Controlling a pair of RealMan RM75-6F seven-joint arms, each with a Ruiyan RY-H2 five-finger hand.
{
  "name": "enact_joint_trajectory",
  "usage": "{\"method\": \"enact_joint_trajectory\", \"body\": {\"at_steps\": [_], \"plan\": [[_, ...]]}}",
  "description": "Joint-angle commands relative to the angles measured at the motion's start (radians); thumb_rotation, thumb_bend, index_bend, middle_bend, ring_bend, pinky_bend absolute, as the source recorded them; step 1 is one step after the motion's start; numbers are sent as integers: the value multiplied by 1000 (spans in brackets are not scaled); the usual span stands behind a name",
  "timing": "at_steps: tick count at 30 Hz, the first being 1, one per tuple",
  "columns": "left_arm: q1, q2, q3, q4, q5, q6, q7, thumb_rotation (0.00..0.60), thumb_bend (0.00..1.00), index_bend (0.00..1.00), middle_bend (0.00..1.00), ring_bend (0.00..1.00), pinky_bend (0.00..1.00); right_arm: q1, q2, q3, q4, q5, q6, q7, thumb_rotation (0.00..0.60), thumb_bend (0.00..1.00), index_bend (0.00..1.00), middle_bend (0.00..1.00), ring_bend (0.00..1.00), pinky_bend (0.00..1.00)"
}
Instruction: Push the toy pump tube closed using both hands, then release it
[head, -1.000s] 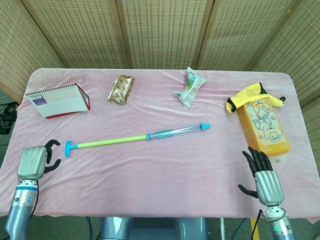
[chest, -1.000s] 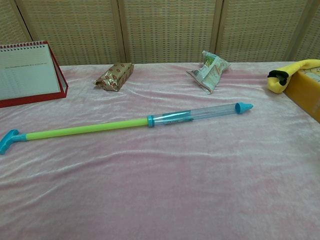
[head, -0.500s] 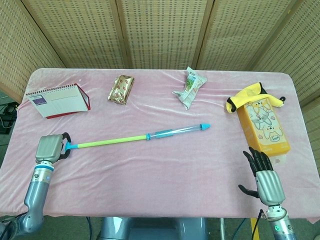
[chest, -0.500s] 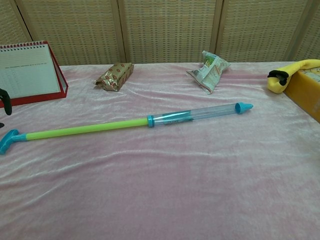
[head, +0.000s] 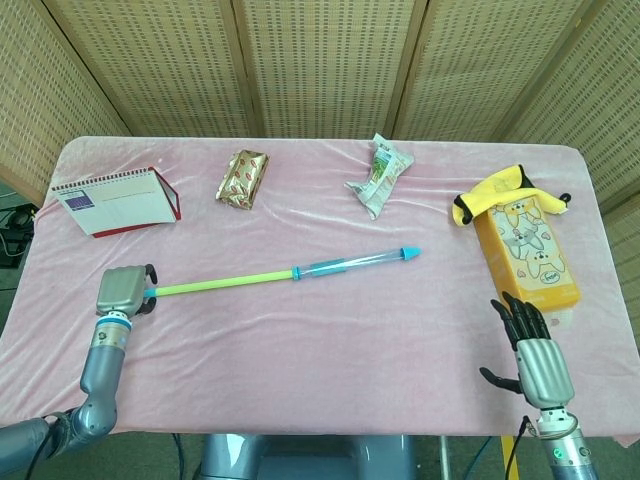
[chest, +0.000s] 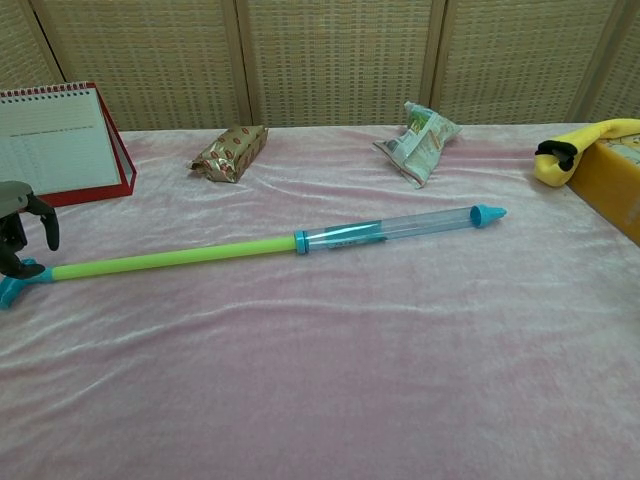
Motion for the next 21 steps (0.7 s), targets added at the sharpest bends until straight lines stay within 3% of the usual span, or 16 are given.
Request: {"method": "enact_joint_trajectory", "body": {"at_steps": [1, 21], "plan": [[-32, -30, 2, 37, -57, -4, 29, 600, 364, 417, 954, 834, 793, 1, 2, 3, 1, 6, -4, 8, 600, 236, 31, 0, 0, 0], [-92, -110, 54, 159, -132, -14, 57, 600, 364, 404, 954, 835, 793, 2, 7, 2, -1, 4, -6, 34, 600, 235, 24, 0, 0, 0]]}}
